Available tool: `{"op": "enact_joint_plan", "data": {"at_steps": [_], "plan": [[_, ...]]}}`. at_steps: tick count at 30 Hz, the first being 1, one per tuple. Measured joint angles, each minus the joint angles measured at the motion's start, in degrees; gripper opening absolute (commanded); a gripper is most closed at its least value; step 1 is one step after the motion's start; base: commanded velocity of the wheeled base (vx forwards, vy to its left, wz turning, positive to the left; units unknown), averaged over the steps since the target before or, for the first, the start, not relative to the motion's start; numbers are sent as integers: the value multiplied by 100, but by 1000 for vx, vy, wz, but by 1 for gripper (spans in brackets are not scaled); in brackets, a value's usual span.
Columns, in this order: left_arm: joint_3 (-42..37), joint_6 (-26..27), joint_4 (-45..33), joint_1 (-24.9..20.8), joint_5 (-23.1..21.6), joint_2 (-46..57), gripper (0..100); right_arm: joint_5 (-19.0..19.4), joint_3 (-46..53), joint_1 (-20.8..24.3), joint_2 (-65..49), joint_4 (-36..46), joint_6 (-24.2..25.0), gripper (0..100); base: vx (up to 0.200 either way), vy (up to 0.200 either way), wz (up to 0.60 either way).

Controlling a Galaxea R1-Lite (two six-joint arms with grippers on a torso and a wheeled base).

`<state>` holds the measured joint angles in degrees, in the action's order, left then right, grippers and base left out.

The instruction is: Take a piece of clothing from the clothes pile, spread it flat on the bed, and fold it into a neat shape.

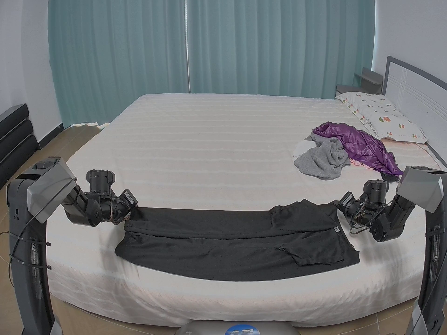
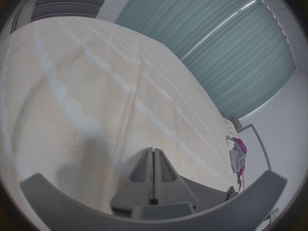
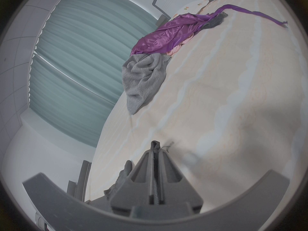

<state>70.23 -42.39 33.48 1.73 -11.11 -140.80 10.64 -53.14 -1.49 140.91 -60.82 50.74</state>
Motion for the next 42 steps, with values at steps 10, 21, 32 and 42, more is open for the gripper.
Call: {"op": "enact_joint_plan", "data": {"at_steps": [10, 21, 32, 42], "plan": [[-2, 29, 0, -13, 2, -18, 0, -71, -110, -96, 132, -176, 12, 0, 0, 0, 0], [17, 10, 16, -30, 0, -38, 100, -39, 2, -88, 143, -233, 35, 100, 0, 0, 0], [-761, -165, 49, 6, -148, 590, 100, 277, 813, -154, -327, -750, 512, 100, 0, 0, 0], [-1875, 328, -189, -33, -616, 1942, 100, 495, 1417, -278, -557, -1045, 571, 100, 0, 0, 0]]}}
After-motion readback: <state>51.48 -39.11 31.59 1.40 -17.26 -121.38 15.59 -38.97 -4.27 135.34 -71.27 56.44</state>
